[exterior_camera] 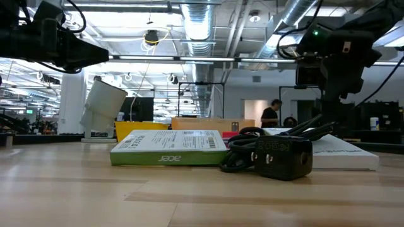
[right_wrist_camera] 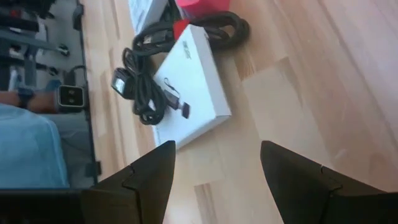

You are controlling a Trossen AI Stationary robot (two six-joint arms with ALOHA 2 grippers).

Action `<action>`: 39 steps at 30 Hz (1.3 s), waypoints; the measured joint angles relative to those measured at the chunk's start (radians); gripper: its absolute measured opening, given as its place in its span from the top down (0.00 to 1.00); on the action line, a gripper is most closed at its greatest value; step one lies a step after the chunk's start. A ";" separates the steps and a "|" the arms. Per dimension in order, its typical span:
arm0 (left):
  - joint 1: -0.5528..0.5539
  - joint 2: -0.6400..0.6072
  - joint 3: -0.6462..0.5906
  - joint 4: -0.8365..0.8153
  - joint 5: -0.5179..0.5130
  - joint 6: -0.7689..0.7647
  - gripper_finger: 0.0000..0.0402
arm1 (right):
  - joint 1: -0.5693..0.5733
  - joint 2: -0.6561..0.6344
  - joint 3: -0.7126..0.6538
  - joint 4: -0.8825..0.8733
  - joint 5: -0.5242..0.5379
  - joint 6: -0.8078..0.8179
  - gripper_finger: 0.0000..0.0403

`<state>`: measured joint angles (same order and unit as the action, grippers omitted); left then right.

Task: Pick and place items into bin
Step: Put the right white card reader box into the black bin

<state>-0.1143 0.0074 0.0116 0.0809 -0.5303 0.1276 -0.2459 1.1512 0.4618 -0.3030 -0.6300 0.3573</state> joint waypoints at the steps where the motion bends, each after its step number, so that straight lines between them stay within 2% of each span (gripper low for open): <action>1: 0.000 0.000 0.000 0.000 0.000 0.000 0.47 | 0.000 0.007 0.000 0.001 0.000 -0.005 0.42; 8: 0.000 0.000 0.000 0.000 0.000 0.000 0.47 | 0.002 0.049 0.000 -0.002 0.002 -0.020 0.42; 31: 0.000 0.000 0.000 0.000 0.000 0.000 0.47 | 0.003 0.049 0.000 0.045 0.003 -0.045 0.42; 39: 0.000 0.000 0.000 0.000 0.000 0.000 0.47 | 0.054 0.049 0.000 0.065 0.057 -0.010 0.42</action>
<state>-0.1143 0.0074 0.0115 0.0811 -0.5304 0.1276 -0.1923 1.2007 0.4618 -0.2382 -0.5731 0.3477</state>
